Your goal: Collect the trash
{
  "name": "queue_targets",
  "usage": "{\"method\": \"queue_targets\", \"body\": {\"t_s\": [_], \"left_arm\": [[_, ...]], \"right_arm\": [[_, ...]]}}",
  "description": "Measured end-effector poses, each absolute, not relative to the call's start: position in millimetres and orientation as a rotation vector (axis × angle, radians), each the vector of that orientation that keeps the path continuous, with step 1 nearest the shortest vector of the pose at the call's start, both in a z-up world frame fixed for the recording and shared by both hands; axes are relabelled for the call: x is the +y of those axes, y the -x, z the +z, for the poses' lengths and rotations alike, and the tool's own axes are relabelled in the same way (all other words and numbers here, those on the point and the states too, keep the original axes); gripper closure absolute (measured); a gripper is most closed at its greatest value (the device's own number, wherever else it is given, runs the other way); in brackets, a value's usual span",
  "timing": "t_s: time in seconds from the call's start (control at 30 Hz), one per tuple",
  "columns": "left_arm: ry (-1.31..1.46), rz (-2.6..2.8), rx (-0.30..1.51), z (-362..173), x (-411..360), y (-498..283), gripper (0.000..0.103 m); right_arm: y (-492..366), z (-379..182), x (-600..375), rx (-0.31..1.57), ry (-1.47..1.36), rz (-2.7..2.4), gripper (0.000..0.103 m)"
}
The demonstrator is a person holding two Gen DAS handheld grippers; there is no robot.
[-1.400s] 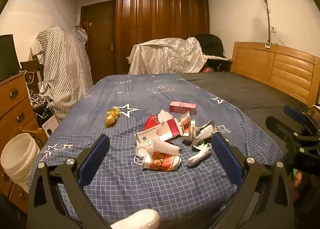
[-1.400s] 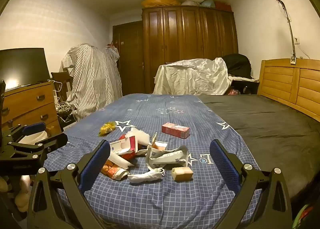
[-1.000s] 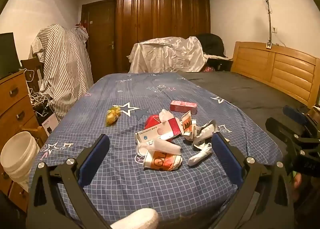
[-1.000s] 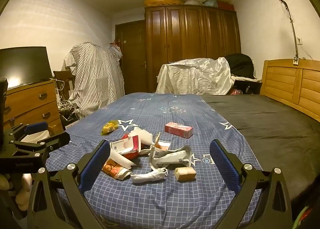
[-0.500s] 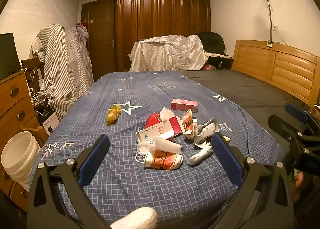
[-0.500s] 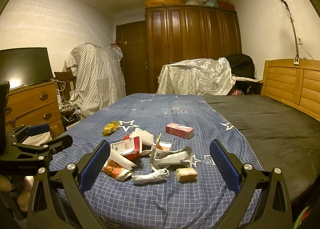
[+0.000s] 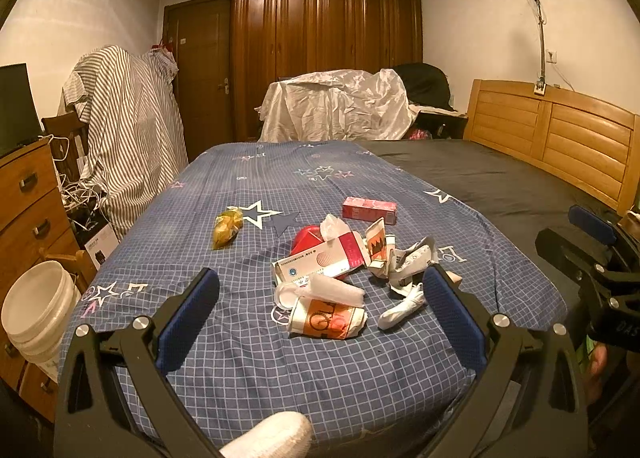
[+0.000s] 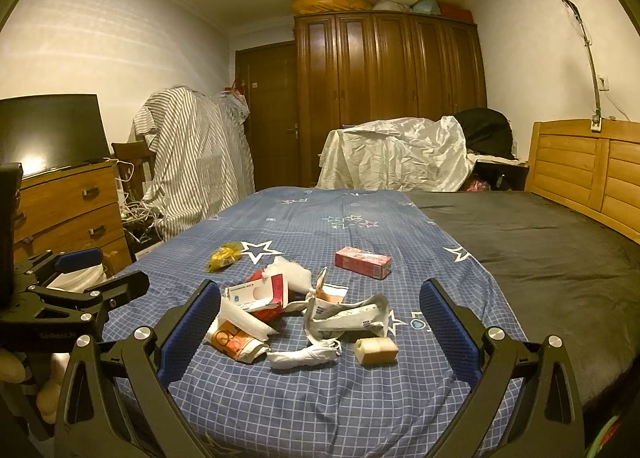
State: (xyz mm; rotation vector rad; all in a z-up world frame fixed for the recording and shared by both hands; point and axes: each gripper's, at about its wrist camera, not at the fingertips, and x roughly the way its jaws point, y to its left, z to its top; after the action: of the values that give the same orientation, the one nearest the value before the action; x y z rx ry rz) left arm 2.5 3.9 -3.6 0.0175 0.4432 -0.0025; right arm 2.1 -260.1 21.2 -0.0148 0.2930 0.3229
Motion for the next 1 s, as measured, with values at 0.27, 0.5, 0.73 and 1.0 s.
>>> {"method": "queue_targets", "body": {"t_s": [0.27,0.5,0.73,1.0], "left_arm": [[-0.013,0.0,0.448,-3.3,6.8,-3.5,0.005],[-0.013,0.003,0.45,-4.6,7.7,-3.9,0.005],[-0.008,0.004,0.454,-6.4,8.8,-4.7,0.005],[-0.006,0.001,0.461,-8.0,10.1,-6.1,0.005]], "right_arm": [[0.6,25.3,-262.4,0.291,0.014,0.332,0.004],[-0.1,25.3,-261.9,0.292,0.014,0.337,0.004],[-2.5,24.7,-261.5,0.291,0.018,0.345,0.004],[-2.7,24.5,-261.3,0.291,0.022,0.353,0.004]]}}
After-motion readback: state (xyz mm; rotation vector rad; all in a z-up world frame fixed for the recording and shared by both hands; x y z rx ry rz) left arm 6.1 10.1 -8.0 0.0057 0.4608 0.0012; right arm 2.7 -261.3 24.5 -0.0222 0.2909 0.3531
